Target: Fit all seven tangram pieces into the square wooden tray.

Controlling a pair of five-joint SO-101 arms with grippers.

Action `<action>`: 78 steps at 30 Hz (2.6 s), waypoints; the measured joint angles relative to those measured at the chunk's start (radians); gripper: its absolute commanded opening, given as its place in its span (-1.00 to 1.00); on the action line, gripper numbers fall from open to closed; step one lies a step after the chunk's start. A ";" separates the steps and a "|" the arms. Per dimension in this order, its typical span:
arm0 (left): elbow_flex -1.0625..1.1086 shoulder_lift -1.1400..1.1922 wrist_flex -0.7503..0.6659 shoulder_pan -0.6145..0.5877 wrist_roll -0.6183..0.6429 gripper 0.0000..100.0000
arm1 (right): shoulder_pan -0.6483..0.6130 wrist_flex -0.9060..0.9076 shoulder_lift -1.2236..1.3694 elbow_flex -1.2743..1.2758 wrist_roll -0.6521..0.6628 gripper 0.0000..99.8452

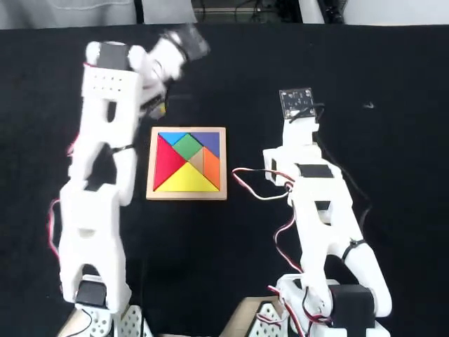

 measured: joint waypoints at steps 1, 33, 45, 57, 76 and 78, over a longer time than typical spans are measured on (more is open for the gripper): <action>0.000 -0.058 0.003 -0.014 0.078 -0.82 | 0.000 0.000 0.000 0.000 0.000 -0.97; 2.291 -1.458 -1.045 -0.265 0.709 -0.94 | -0.232 0.269 0.555 -0.535 -0.063 -0.98; 2.320 -1.461 -1.054 -0.330 0.709 -0.93 | -0.293 0.270 0.651 -0.611 -0.064 -0.98; 2.162 -1.461 -1.049 -0.304 0.715 -0.93 | -0.141 0.408 0.382 -0.649 -0.063 -0.98; 1.336 -1.737 -0.514 -0.247 0.715 -0.93 | -0.107 0.733 -0.629 -0.764 -0.017 -0.98; 1.376 -1.850 -0.506 -0.247 0.715 -0.93 | -0.107 0.773 -0.712 -0.764 -0.017 -0.98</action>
